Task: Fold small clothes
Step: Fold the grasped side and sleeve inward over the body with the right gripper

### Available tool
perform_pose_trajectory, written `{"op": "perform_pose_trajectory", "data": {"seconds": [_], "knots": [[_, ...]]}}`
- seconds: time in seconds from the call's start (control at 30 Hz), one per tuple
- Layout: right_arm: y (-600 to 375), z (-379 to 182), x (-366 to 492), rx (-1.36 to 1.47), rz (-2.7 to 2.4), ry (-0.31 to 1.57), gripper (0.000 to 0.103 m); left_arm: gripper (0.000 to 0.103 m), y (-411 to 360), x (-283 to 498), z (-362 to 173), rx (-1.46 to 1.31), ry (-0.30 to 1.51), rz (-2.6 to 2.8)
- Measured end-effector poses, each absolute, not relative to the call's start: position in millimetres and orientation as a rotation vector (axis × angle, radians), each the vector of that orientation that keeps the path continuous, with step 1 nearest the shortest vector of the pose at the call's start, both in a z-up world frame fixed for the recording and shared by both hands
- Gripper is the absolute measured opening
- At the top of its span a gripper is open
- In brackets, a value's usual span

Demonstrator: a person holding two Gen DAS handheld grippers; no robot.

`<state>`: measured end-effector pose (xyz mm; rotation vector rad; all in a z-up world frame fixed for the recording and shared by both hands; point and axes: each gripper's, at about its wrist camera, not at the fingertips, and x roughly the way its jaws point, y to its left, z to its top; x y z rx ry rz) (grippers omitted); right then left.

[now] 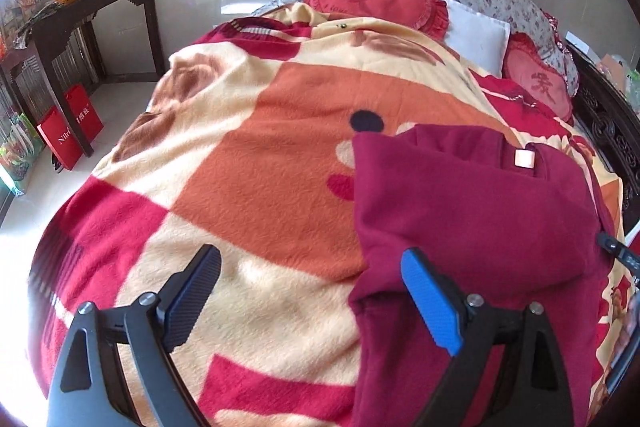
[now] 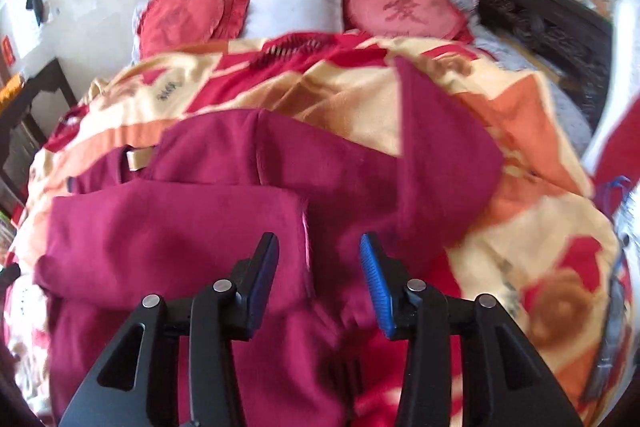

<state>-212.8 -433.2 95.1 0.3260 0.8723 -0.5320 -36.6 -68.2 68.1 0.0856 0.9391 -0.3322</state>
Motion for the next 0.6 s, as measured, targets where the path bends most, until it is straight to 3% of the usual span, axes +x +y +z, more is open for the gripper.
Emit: {"op": "perform_pose_trajectory", "data": {"seconds": [0.03,0.07,0.23,0.33,0.43,0.6], "knots": [[-437,84,-202,0.328,-0.506,0.9,0.022,0.094,-74,-35,66,0.093,0.942,-0.337],[-439,76,-196,0.323,-0.483,0.926,0.0,0.094,-81,-33,62,0.114,0.951,-0.337],[-431,102,-223,0.245,-0.498,0.803,0.0,0.095,-96,-25,31,0.208,0.996,-0.308],[-442,91,-221,0.274,-0.512,0.857,0.0,0.095,-97,-21,19,0.189,1.033,-0.305],[-448,73,-218,0.305,-0.524,0.95,0.0,0.095,-99,-25,25,0.209,1.013,-0.298],[-424,103,-249,0.333,-0.496,0.791,0.0,0.095,-100,-38,51,0.209,0.953,-0.324]]}}
